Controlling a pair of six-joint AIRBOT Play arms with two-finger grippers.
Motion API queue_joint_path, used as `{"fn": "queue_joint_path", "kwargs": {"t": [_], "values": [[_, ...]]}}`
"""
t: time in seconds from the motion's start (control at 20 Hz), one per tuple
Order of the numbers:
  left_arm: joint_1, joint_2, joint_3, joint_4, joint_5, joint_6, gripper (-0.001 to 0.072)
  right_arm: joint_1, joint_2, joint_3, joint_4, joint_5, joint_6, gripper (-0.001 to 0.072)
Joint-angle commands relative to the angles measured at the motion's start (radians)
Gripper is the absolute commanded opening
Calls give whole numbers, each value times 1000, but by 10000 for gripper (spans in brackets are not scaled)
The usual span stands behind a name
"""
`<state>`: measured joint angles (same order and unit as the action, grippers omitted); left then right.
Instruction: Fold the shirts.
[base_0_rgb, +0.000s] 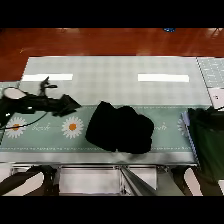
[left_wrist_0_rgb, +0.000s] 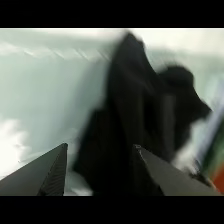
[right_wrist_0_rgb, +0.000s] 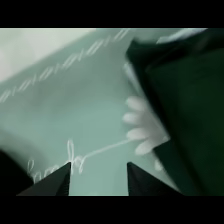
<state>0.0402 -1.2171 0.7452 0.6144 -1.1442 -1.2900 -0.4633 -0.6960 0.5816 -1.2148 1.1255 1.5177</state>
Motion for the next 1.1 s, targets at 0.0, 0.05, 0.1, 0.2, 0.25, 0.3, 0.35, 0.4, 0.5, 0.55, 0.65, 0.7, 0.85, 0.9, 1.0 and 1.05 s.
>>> {"fn": "queue_joint_path", "kwargs": {"t": [0.0, 0.05, 0.1, 0.2, 0.25, 0.3, 0.35, 0.4, 0.5, 0.55, 0.65, 0.7, 0.85, 0.9, 1.0, 1.05], "values": [[-97, -205, 34, -194, -63, 155, 505, -10, -7, -79, 106, 52, -108, 408], [-143, -250, 64, -194, -66, 155, 505, -10, -8, -79, 96, 66, -110, 408], [-185, -286, 94, -195, -69, 155, 505, -10, -7, -79, 87, 71, -110, 408], [-264, -345, 161, -195, -73, 153, 505, -10, -8, -79, 69, 77, -109, 408], [-298, -369, 195, -193, -85, 153, 505, -9, -8, -79, 60, 89, -109, 408], [-321, -388, 223, -185, -103, 153, 504, -9, -15, -80, 51, 109, -109, 408], [-338, -406, 252, -156, -130, 153, 455, -2, -26, -89, 51, 124, -109, 408], [-348, -419, 277, -106, -150, 153, 190, 21, -37, -104, 58, 126, -106, 408], [-348, -422, 298, -52, -154, 153, 25, 107, -71, -146, 96, 150, -106, 408], [-341, -422, 304, -49, -154, 153, 25, 158, -93, -169, 117, 153, -106, 408], [-321, -420, 310, -49, -149, 153, 25, 269, -142, -208, 200, 135, -105, 408], [-310, -419, 310, -49, -148, 153, 25, 319, -162, -212, 232, 124, -105, 408], [-275, -418, 310, -49, -140, 153, 25, 448, -220, -212, 253, 83, -69, 408], [-261, -416, 310, -49, -130, 152, 25, 476, -234, -212, 253, 79, -58, 408], [-233, -410, 310, -50, -120, 152, 25, 521, -253, -212, 257, 61, -39, 408], [-222, -410, 310, -52, -121, 152, 25, 546, -263, -212, 271, 43, -33, 408]]}}
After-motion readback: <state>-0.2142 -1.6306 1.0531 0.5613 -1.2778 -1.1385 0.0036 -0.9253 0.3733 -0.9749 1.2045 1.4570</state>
